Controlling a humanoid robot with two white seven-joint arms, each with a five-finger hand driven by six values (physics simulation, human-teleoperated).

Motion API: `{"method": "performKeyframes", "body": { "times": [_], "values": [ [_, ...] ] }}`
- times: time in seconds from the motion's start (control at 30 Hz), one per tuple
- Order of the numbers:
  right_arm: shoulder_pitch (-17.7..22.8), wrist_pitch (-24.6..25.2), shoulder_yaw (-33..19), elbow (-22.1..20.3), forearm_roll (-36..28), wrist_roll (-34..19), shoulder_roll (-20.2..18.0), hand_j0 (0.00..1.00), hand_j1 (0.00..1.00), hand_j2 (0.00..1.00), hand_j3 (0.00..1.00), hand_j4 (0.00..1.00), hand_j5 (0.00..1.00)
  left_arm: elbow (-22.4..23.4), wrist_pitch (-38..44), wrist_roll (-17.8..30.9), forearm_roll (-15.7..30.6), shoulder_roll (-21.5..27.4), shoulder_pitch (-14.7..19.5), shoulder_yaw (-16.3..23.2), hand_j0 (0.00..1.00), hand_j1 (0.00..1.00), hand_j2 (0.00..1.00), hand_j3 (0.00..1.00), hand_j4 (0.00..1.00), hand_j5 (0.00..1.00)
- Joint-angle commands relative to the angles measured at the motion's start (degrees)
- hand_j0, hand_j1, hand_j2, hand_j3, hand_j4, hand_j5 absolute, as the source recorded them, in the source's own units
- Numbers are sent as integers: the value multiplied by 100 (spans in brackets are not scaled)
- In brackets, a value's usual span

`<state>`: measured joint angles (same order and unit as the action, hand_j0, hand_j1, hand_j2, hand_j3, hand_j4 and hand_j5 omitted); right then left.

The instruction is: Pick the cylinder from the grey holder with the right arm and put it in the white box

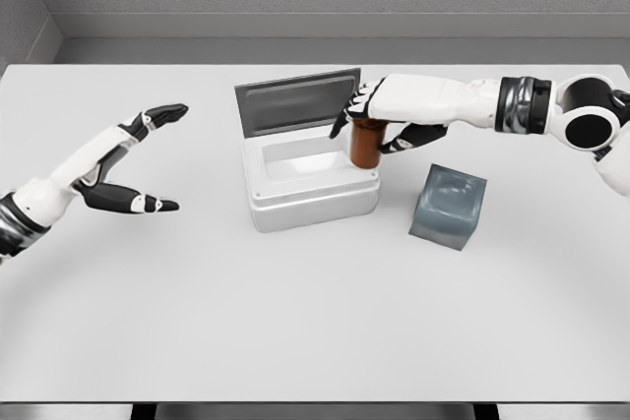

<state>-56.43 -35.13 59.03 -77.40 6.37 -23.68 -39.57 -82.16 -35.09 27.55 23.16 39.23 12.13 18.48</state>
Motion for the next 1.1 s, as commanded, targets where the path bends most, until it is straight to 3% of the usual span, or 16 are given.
{"method": "performKeyframes", "body": {
  "times": [0.0, 0.1, 0.13, 0.2, 0.37, 0.43, 0.53, 1.0, 1.07],
  "values": [
    [0, 13, -6, -4, -30, -14, 55, 87, 87, 87, 87, 87, 87, -45, 9, -4, 48, 6, -9, -73, 100, 100, 100, 100, 100, 100],
    [-114, 13, -32, -144, -30, 12, 28, 89, 89, 89, 89, 89, 89, -45, 9, 5, 48, 6, -9, -82, 100, 100, 100, 100, 100, 100],
    [-176, 13, -41, -311, -30, 39, -24, 97, 97, 97, 97, 97, 97, -45, 9, 4, 48, 6, -9, -82, 100, 100, 100, 100, 100, 100],
    [-193, 13, -208, -504, -39, 65, -200, 100, 100, 100, 100, 100, 100, -45, 9, 4, 48, 6, -9, -82, 100, 100, 100, 100, 100, 100],
    [-176, 13, -498, -1234, -65, 320, -1061, 100, 100, 100, 100, 100, 100, -45, 9, -4, 48, 6, -17, -82, 100, 100, 100, 100, 100, 100],
    [-149, 13, -524, -1278, -83, 381, -1439, 100, 100, 100, 100, 100, 100, -45, 9, -4, 48, 6, -17, -82, 100, 100, 100, 100, 100, 100],
    [-114, 13, -603, -1304, -144, 390, -1668, 100, 100, 100, 100, 100, 100, -45, 9, -4, 40, 6, -18, -99, 100, 100, 100, 100, 100, 100],
    [-114, 13, -630, -1287, -215, 417, -1809, 100, 100, 100, 100, 100, 100, -45, 9, -4, 48, 6, 0, -126, 100, 100, 100, 100, 100, 100],
    [-97, 13, -630, -1296, -223, 443, -2002, 100, 100, 100, 100, 100, 100, -28, 9, -13, 48, 6, 18, -126, 100, 100, 100, 100, 100, 100]
  ]
}}
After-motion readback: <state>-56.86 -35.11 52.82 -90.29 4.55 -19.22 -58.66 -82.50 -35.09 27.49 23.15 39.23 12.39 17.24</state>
